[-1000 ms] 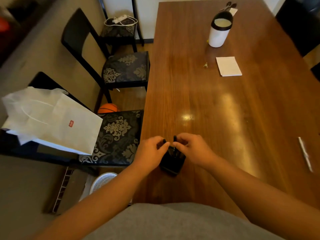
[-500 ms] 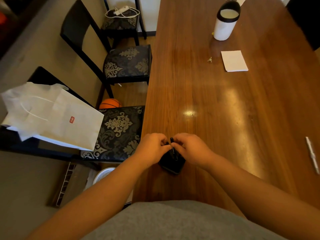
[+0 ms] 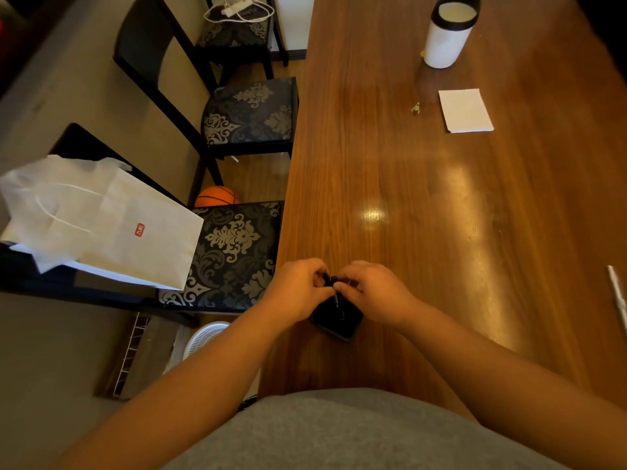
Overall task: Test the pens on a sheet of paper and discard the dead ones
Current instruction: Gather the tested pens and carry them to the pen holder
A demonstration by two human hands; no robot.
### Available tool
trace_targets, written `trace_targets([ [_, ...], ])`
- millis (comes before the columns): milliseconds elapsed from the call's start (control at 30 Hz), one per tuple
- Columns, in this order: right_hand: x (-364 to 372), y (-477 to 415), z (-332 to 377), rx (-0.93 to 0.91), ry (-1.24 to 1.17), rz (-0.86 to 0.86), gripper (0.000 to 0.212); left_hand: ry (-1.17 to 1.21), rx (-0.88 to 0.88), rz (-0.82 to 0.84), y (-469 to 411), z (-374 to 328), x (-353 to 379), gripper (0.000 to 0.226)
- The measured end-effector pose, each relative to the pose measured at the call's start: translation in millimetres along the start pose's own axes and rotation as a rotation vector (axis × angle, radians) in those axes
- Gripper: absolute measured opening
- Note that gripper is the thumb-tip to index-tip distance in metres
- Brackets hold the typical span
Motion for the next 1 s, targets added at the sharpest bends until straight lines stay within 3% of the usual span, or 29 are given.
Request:
trace_targets([
  [200, 2, 5, -6, 0.062, -0.048, -0.019, 0.023, 0.080, 0.000, 0.007, 8, 8, -4, 0.032],
  [333, -3, 18, -18, 0.165, -0.115, -0.102, 0.023, 0.161, -0.009, 0.001, 22, 25, -9, 0.028],
  [433, -9, 50, -43, 0.351, -0.260, -0.238, 0.015, 0.205, -0.038, 0.002, 39, 52, -15, 0.024],
  [600, 12, 145, -82, 0.739, -0.394, -0.465, 0.021, 0.159, -0.143, 0.057, 76, 128, -12, 0.014],
  [833, 147, 263, -29, 1.094, -0.643, -0.389, 0.025, -0.078, -0.250, 0.367, 142, 255, 13, 0.018],
  [1000, 244, 328, 34, 1.248, -0.748, -0.238, 0.019, -0.209, -0.309, 0.561, 177, 301, 43, 0.017],
])
Point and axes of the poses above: each hand's wrist, its own y-axis away from the middle knuckle, its own x-axis out of the palm, z = x × y, the point moved 9 cm from there along -y, towards the middle knuckle, and after that the axes turned 11 degrees about y, right-handed, at the moved point
